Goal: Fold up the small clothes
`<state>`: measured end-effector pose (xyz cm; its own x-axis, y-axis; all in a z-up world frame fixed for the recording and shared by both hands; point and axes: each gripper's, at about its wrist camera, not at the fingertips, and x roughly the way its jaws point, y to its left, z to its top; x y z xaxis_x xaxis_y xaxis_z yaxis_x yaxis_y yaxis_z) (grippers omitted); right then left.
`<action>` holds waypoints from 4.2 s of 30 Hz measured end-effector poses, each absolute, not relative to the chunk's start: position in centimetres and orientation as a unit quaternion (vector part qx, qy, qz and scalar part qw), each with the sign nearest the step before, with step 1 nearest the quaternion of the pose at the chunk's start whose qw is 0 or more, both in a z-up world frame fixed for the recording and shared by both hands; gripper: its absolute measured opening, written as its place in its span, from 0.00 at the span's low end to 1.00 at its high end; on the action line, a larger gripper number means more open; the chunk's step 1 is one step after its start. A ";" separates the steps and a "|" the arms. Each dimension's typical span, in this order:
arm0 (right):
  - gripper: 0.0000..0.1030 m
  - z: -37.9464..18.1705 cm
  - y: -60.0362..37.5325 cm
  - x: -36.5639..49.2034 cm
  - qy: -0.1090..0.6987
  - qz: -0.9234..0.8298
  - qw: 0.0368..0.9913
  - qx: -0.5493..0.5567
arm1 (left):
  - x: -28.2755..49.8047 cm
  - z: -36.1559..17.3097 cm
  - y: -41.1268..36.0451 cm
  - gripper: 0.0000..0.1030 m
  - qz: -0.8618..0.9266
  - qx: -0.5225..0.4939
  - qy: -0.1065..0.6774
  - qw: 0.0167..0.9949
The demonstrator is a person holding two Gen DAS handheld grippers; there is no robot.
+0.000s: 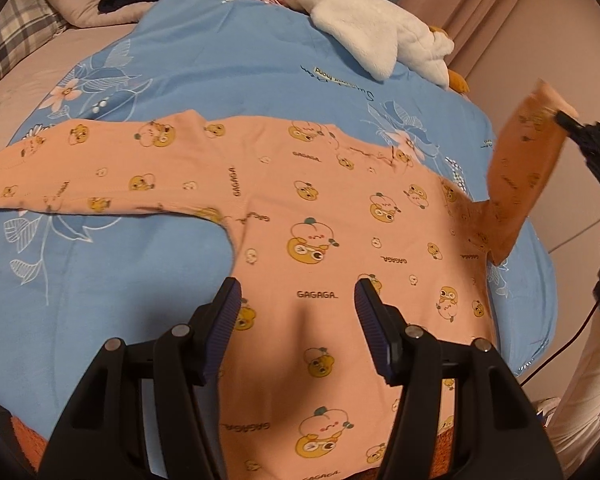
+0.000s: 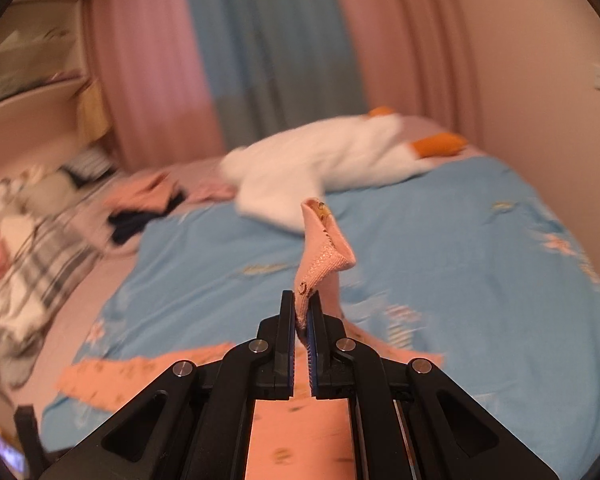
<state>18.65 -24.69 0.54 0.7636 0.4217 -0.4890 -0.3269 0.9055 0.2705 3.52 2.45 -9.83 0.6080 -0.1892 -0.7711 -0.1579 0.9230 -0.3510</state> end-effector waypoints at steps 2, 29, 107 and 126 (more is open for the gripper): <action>0.06 -0.9 -22.2 19.0 0.303 0.226 0.922 0.079 | 3.2 -9.9 2.9 0.57 -0.006 -0.197 0.440 0.876; 0.53 -13.0 -10.6 17.8 0.500 0.310 0.806 0.064 | 2.4 -11.4 5.5 0.59 0.000 -0.231 0.444 0.866; 0.54 -13.7 -27.2 16.5 0.468 0.084 0.868 0.140 | 17.2 -15.4 6.2 0.09 0.021 -0.148 0.479 0.865; 0.54 -14.1 -24.9 18.8 0.493 0.093 0.856 0.123 | 16.3 -17.2 8.7 0.11 0.006 -0.257 0.474 0.842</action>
